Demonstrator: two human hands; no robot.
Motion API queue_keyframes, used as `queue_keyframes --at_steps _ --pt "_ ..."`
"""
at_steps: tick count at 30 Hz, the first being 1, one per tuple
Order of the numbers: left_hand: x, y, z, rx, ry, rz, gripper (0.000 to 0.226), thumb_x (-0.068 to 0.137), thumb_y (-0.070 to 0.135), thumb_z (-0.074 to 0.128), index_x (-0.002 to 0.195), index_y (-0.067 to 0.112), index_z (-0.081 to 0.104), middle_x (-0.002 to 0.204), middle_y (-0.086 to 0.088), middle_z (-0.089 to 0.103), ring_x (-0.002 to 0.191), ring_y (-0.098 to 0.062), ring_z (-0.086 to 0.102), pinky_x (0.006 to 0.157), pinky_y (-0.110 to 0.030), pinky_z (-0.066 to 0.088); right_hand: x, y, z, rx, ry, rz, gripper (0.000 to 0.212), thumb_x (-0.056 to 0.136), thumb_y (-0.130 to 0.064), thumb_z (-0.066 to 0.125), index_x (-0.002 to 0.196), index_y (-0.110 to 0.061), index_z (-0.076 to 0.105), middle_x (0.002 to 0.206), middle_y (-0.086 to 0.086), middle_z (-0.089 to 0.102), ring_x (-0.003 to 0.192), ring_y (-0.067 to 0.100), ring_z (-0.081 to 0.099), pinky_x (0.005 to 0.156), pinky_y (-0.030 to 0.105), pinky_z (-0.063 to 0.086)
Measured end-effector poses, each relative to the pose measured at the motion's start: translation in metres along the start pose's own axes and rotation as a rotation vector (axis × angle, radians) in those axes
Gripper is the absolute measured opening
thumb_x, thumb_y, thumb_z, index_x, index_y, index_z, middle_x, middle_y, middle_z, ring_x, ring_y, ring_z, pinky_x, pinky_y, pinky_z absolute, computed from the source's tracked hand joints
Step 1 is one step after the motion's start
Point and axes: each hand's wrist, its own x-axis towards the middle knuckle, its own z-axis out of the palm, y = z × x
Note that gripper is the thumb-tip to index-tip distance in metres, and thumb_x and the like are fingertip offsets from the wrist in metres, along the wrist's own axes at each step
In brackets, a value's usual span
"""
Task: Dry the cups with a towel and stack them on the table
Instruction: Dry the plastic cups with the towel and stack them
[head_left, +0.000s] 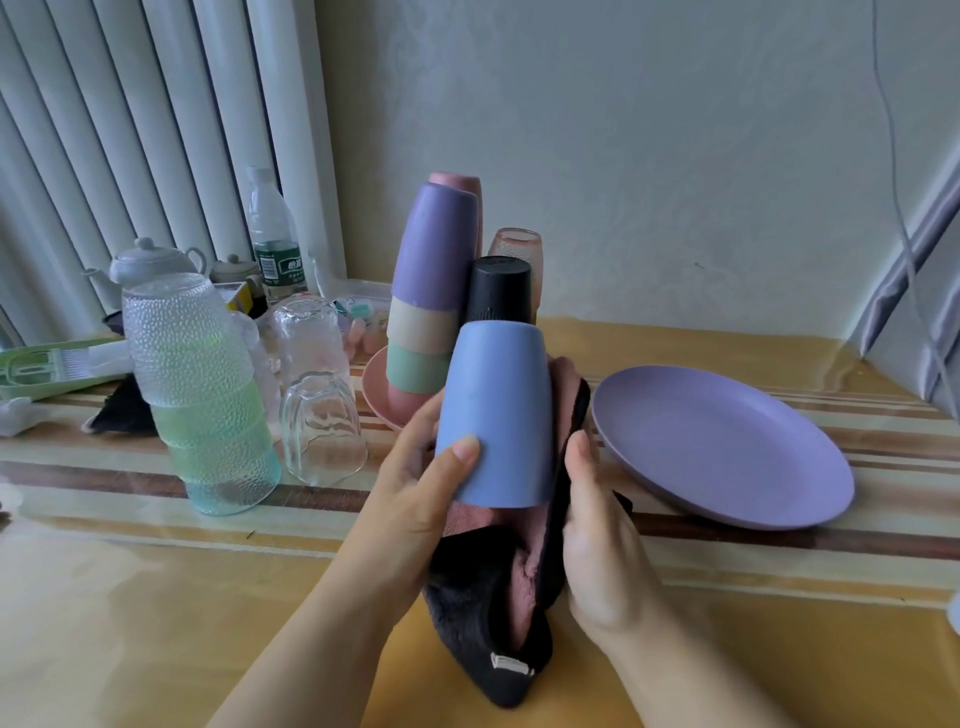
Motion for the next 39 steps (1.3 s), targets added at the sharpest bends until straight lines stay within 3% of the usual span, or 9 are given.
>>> queue_keyframes --at_steps 3,6,10,15,22,27,31,36,39 --pt "0.005 -0.004 -0.003 0.038 0.223 0.074 0.044 0.076 0.043 0.077 0.111 0.025 0.059 0.094 0.003 0.069 0.094 -0.015 0.064 0.085 -0.035 0.049 0.003 -0.004 0.002 -0.088 0.052 -0.116 0.047 0.097 -0.044 0.028 0.143 -0.038 0.023 0.147 -0.034 0.028 0.138 -0.01 0.02 0.113 0.014 0.02" --pt "0.003 -0.001 -0.002 0.142 0.303 0.13 0.022 0.091 0.04 0.057 0.103 0.023 0.064 0.092 0.009 0.073 0.093 -0.009 0.067 0.083 -0.03 0.05 0.004 0.005 0.011 -0.277 0.06 -0.218 0.053 0.096 -0.047 0.03 0.146 -0.034 0.016 0.156 -0.019 0.016 0.143 -0.002 0.01 0.116 0.019 0.014" --pt "-0.002 -0.002 0.0 0.333 0.265 0.11 0.048 0.073 0.065 0.059 0.109 0.032 0.063 0.1 0.014 0.071 0.095 0.0 0.065 0.079 -0.021 0.049 0.0 0.016 0.021 -0.532 0.02 -0.242 0.05 0.094 -0.048 0.03 0.137 -0.06 0.008 0.156 -0.015 -0.001 0.142 -0.006 -0.003 0.113 0.01 0.004" --pt "-0.004 -0.004 0.006 0.353 0.144 0.071 0.045 0.072 0.055 0.062 0.109 0.029 0.063 0.094 0.013 0.071 0.089 -0.002 0.066 0.069 -0.014 0.049 0.0 0.014 0.021 -0.521 0.069 -0.264 0.047 0.095 -0.05 0.027 0.139 -0.046 0.012 0.157 -0.006 -0.001 0.142 -0.007 -0.002 0.108 0.004 0.008" --pt "-0.014 -0.01 0.015 0.341 -0.074 0.017 0.04 0.078 0.052 0.06 0.114 0.033 0.063 0.106 0.01 0.072 0.102 -0.007 0.066 0.079 -0.017 0.051 0.012 -0.008 -0.012 -0.212 0.203 -0.185 0.042 0.095 -0.043 0.026 0.136 -0.046 0.022 0.142 -0.04 0.026 0.132 -0.019 0.021 0.103 0.002 0.021" --pt "-0.012 -0.005 0.016 0.001 -0.08 -0.112 0.04 0.079 0.048 0.051 0.106 0.026 0.071 0.108 -0.004 0.073 0.102 -0.018 0.069 0.089 -0.033 0.056 0.007 0.0 -0.012 0.079 0.129 0.051 0.064 0.08 -0.069 0.037 0.131 -0.033 0.052 0.134 -0.014 0.055 0.127 0.004 0.048 0.112 0.039 0.034" --pt "-0.005 -0.005 0.008 -0.036 -0.049 -0.115 0.058 0.077 0.058 0.058 0.123 0.024 0.061 0.123 -0.004 0.067 0.119 -0.019 0.06 0.103 -0.039 0.044 0.004 0.002 -0.004 -0.004 0.035 0.061 0.088 0.074 -0.081 0.042 0.145 -0.029 0.035 0.148 -0.011 0.04 0.138 0.007 0.033 0.116 0.043 0.024" --pt "0.005 -0.009 -0.002 0.163 0.249 0.127 0.038 0.086 0.05 0.064 0.107 0.019 0.06 0.101 -0.004 0.069 0.094 -0.013 0.062 0.086 -0.031 0.049 0.004 -0.002 -0.006 -0.122 0.091 -0.06 0.044 0.097 -0.047 0.028 0.14 -0.047 0.017 0.139 -0.048 0.023 0.13 -0.023 0.019 0.103 0.001 0.022" --pt "0.002 -0.007 0.002 0.335 0.279 0.227 0.023 0.095 0.036 0.05 0.098 0.018 0.064 0.082 0.015 0.069 0.078 0.002 0.059 0.069 -0.013 0.045 0.005 0.0 -0.003 -0.168 0.064 -0.083 0.039 0.097 -0.043 0.029 0.132 -0.053 0.016 0.135 -0.05 0.022 0.128 -0.026 0.019 0.096 -0.005 0.021"
